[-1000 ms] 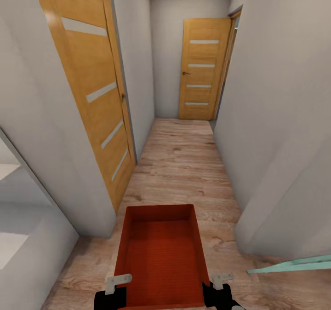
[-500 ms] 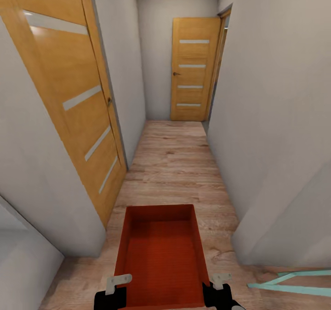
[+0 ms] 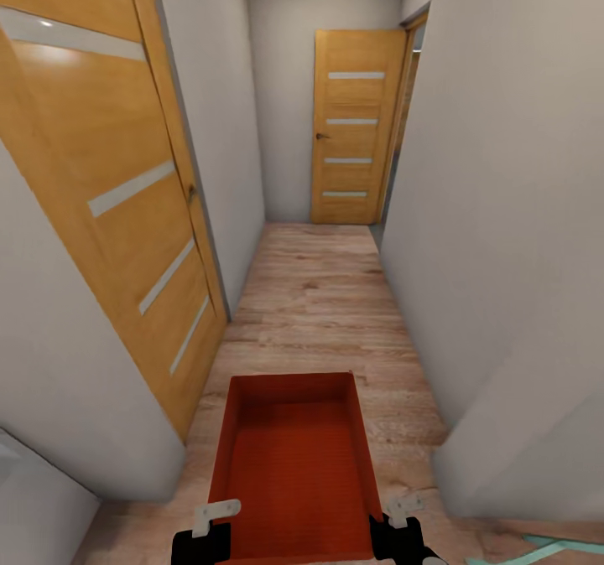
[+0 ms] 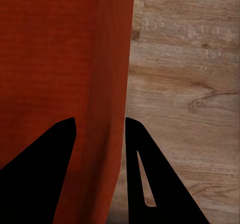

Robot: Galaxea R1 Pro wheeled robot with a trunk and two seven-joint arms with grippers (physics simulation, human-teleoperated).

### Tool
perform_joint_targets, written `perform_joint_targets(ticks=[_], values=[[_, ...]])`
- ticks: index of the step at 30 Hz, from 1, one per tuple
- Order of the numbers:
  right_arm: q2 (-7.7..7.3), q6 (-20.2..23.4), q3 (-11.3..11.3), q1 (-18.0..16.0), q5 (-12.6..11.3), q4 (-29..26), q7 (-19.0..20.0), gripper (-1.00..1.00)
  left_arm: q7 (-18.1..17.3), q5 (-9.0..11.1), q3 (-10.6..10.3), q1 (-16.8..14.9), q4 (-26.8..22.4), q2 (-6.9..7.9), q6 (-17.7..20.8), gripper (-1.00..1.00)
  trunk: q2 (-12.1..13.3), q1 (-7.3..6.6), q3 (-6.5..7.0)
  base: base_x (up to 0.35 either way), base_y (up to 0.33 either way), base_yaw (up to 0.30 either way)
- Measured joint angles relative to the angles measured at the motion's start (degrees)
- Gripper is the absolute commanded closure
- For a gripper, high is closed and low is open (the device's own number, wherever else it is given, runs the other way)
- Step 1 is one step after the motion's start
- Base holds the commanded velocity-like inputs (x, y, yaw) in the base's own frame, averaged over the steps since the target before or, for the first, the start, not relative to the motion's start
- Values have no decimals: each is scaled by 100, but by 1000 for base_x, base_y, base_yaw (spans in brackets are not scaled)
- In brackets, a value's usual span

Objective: Move the two storage containers from the living room to the garage. In the garage, place one container on the floor and stack the other container on top of it (either order is fine).

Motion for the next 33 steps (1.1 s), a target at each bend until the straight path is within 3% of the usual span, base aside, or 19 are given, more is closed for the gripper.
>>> perform_joint_targets(ticks=[33], values=[[-3,-16,7,3,-34,1,-3,100,1,-6,-7,0,-17,0,1,100,0,0,0,326,0,0]])
